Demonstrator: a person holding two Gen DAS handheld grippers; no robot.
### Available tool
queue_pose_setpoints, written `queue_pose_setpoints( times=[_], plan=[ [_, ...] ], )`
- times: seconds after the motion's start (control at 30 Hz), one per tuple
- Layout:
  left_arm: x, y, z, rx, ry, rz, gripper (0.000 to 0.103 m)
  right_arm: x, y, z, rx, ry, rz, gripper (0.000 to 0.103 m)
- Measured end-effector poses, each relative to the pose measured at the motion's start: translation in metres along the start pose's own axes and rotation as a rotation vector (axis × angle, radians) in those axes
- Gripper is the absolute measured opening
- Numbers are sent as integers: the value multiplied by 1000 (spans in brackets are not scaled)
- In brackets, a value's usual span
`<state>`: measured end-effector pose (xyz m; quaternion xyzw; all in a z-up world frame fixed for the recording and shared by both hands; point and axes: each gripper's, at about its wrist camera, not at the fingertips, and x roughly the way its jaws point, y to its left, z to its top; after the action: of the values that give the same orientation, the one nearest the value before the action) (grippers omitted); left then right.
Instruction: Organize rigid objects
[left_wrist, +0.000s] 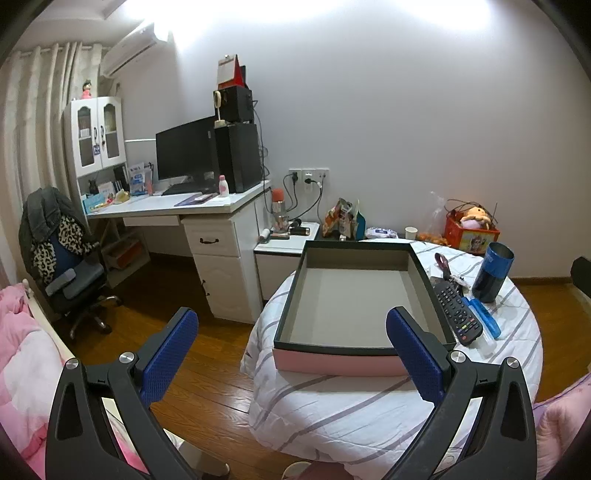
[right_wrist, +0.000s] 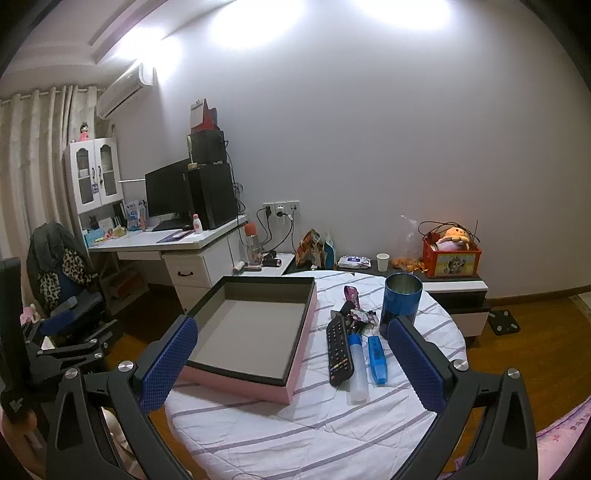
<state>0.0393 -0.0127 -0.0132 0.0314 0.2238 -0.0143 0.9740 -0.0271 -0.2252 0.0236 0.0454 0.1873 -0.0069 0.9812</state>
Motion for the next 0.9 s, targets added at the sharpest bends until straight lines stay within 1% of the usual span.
queue_pose_setpoints(
  times=[0.3,0.47,0.9],
  plan=[
    [5,2,-1,8,9,-7,103,6,-2,-3,9,19,-9,103],
    [6,2,-1,8,12,-10,103,8,-3,-4,28,25,1,103],
    [5,-1,-3,9,3,-11,103,9,-4,-7,30,13,26,103]
  ],
)
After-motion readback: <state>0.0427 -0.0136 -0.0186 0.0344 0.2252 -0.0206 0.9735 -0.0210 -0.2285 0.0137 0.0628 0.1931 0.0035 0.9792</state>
